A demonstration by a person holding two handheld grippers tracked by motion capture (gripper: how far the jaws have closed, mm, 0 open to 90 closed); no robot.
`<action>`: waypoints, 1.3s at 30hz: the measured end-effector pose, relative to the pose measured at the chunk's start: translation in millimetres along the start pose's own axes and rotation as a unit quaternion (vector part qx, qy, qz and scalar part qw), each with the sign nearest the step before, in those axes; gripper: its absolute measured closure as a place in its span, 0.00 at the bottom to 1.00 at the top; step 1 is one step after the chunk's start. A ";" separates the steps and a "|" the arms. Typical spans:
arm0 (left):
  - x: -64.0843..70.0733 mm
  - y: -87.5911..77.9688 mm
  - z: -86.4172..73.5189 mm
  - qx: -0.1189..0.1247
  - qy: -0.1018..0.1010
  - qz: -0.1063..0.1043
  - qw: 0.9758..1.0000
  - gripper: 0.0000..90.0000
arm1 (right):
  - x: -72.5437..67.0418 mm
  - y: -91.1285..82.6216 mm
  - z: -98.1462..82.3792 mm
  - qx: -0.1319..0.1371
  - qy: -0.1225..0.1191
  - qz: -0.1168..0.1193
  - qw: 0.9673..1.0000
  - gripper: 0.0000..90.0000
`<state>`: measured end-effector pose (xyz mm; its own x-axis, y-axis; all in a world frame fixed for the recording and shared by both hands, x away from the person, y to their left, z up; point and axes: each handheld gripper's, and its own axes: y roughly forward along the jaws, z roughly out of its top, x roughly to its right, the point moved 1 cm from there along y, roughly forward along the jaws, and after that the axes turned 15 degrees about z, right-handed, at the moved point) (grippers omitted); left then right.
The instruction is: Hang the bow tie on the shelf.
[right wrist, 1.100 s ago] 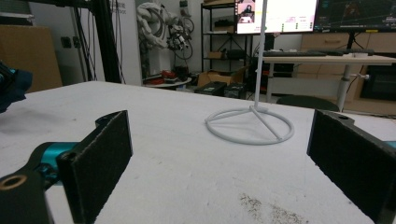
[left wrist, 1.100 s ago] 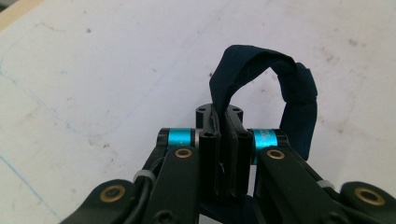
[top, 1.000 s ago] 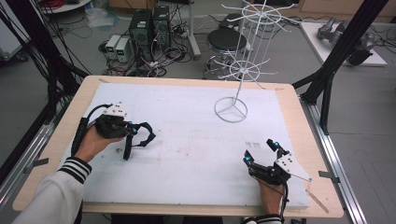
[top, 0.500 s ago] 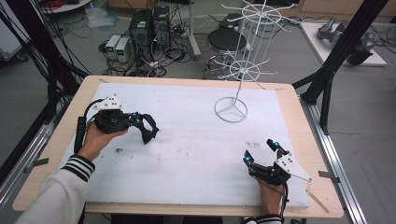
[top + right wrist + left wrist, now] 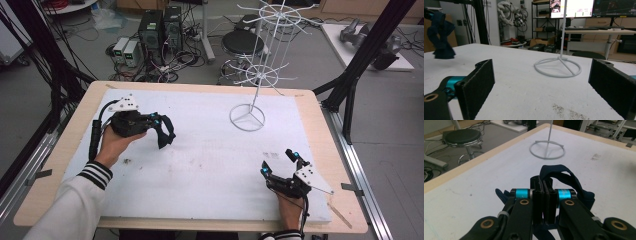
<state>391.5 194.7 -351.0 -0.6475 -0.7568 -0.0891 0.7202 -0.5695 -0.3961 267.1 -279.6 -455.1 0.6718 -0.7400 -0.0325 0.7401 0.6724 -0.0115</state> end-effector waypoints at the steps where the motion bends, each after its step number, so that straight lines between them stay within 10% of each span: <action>1: 1.6 1.8 2.2 0.003 0.000 0.000 1.000 0.97 | -0.1 0.0 0.0 -0.001 0.001 0.001 1.000 0.06; 39: 28.7 78.8 73.8 0.077 -0.020 -0.030 0.996 0.97 | -0.7 -0.4 -0.2 0.001 0.005 -0.001 1.000 0.06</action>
<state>448.1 104.4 -317.4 -0.6818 -0.7309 -0.0320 0.7126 -0.6535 -0.2552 266.3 -279.3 -455.2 0.6705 -0.7406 -0.0434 0.7410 0.6714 -0.0098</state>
